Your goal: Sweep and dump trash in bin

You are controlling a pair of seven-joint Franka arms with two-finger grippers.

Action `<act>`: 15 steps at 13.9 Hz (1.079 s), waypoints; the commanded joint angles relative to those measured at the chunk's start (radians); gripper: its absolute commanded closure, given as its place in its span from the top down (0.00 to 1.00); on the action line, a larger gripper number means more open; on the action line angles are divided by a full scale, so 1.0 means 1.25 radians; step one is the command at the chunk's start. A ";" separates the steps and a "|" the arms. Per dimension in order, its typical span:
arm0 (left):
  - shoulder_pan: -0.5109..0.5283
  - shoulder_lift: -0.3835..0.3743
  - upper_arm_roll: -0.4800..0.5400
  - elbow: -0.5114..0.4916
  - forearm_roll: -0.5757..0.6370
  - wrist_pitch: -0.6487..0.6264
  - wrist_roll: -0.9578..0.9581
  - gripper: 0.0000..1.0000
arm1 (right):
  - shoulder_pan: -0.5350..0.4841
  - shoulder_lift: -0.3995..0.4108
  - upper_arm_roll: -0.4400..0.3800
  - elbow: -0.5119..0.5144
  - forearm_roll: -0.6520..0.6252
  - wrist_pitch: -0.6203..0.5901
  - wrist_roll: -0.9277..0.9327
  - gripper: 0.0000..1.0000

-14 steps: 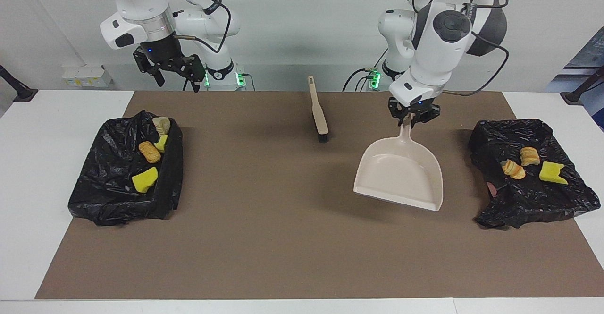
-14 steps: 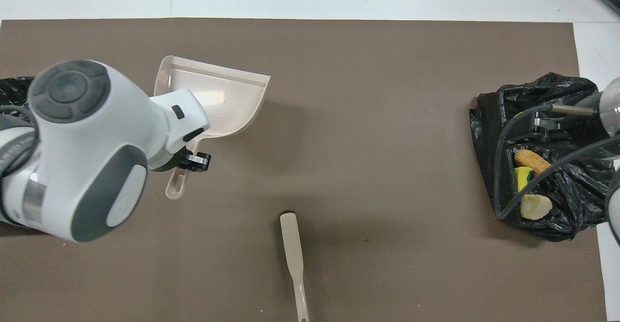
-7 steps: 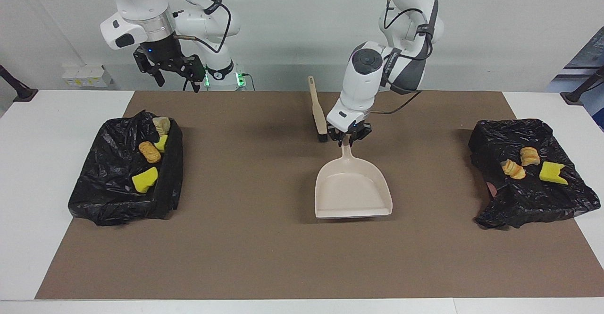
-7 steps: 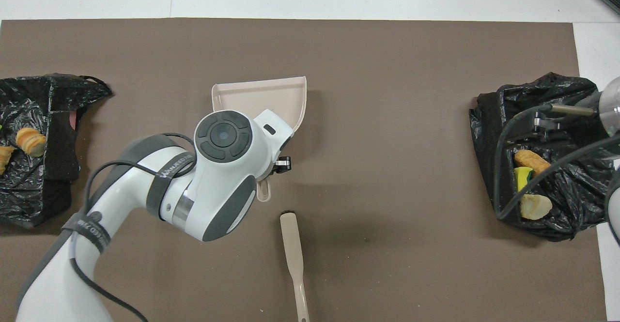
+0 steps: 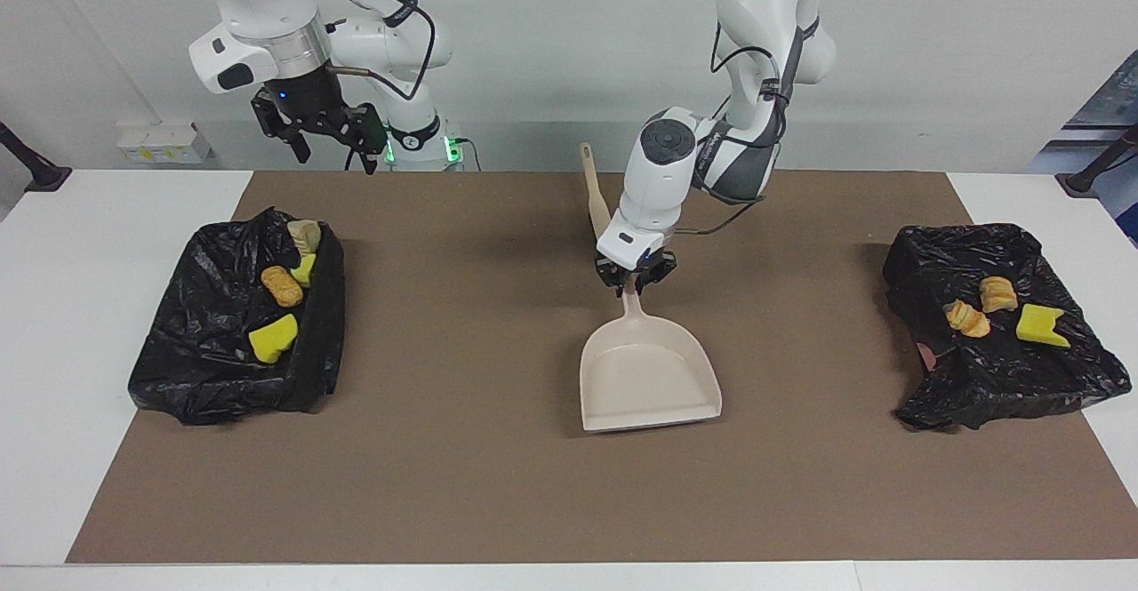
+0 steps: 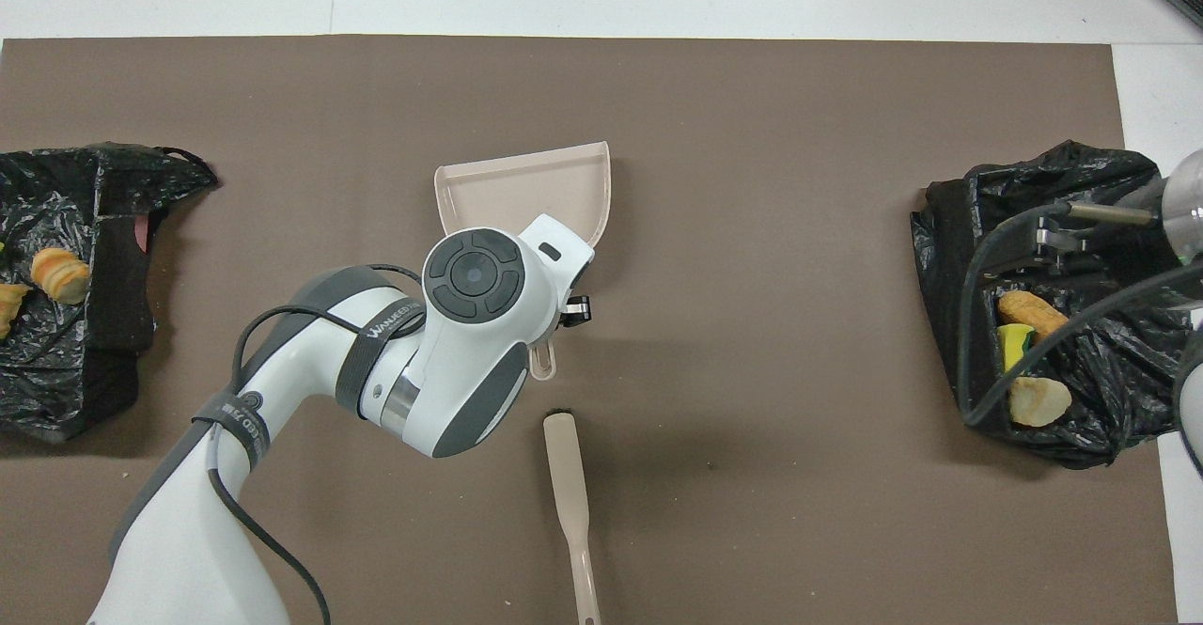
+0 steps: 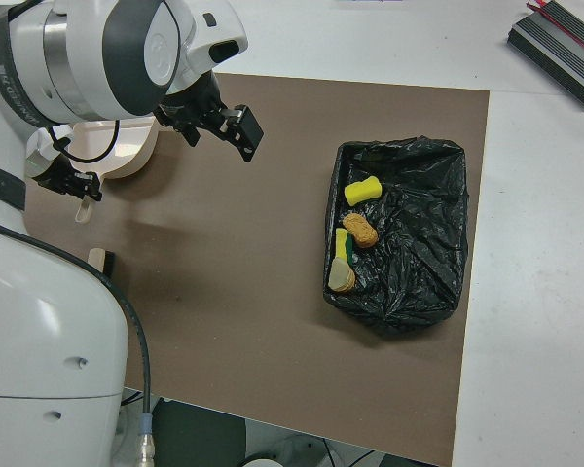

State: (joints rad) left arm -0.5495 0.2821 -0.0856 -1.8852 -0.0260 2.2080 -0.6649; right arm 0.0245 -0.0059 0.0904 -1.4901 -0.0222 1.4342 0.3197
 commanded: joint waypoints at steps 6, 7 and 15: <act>-0.002 -0.002 0.025 0.039 -0.006 -0.012 0.007 1.00 | -0.002 0.007 -0.005 0.012 0.001 0.003 -0.024 1.00; 0.018 -0.012 0.027 0.050 -0.003 -0.038 0.012 1.00 | -0.002 0.006 -0.005 0.010 0.002 0.003 -0.024 1.00; 0.227 -0.082 0.027 0.163 -0.015 -0.225 0.294 1.00 | 0.000 0.006 -0.004 0.010 -0.001 0.001 -0.024 1.00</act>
State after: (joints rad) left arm -0.3286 0.2095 -0.0439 -1.6980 -0.0260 1.9691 -0.3780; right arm 0.0240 -0.0056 0.0895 -1.4901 -0.0221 1.4342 0.3197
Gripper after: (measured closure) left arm 0.000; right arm 0.000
